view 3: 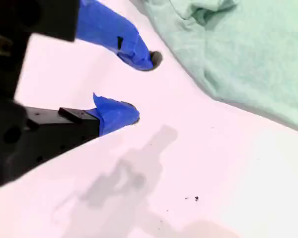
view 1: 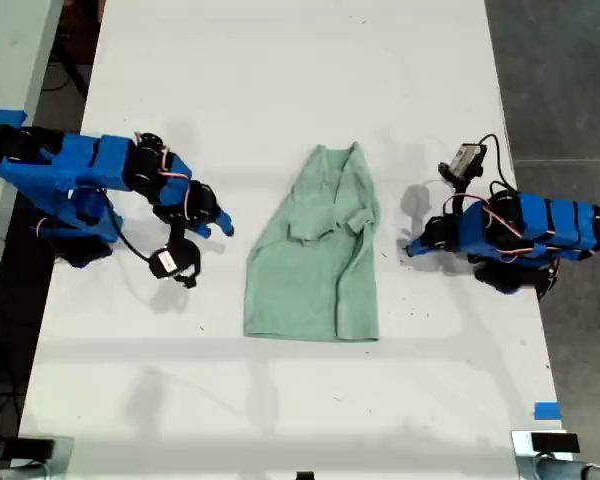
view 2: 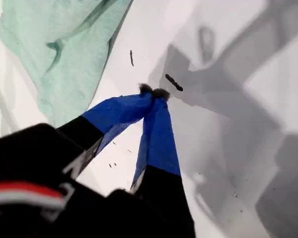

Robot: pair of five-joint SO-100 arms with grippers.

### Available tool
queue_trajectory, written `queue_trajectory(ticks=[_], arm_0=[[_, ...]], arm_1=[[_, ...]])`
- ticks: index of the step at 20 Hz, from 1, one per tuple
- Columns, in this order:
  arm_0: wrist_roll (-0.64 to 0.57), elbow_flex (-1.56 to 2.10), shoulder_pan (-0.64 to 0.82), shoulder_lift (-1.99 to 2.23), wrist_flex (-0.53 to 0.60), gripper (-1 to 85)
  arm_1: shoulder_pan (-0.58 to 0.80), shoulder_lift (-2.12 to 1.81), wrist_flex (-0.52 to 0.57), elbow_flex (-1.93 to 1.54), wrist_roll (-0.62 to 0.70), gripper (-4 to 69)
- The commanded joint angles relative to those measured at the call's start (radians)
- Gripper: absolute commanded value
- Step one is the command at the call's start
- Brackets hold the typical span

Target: Fold t shirt

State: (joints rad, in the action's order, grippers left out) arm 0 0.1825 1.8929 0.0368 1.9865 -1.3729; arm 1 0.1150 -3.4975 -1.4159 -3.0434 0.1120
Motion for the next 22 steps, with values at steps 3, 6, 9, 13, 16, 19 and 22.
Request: queue_trajectory(ticks=[3, 6, 9, 13, 16, 19, 22], arm_0=[[0.054, -0.311, -0.094, -0.411, 0.0, 19.2], [0.038, -0.442, -0.101, -0.534, -0.002, 19.2], [0.029, -0.546, -0.109, -0.647, -0.002, 19.2], [0.066, -0.561, -0.101, -0.718, -0.002, 16.2], [0.101, -0.568, -0.091, -0.767, -0.018, 15.8], [0.067, -0.589, -0.083, -0.815, -0.009, 7.9], [0.06, -0.589, -0.081, -0.834, -0.005, 0.0]], arm_1=[[-0.006, -0.011, 0.005, -0.02, -0.003, -0.8], [-0.008, -0.011, 0.005, -0.02, -0.003, -0.8], [-0.008, -0.011, 0.005, -0.02, -0.002, -0.8], [-0.011, -0.011, 0.005, -0.02, -0.002, -0.8], [-0.011, -0.011, 0.005, -0.02, -0.002, -0.8], [-0.012, -0.011, 0.005, -0.02, -0.002, -0.8], [-0.012, -0.011, 0.005, -0.02, -0.003, -0.8]])
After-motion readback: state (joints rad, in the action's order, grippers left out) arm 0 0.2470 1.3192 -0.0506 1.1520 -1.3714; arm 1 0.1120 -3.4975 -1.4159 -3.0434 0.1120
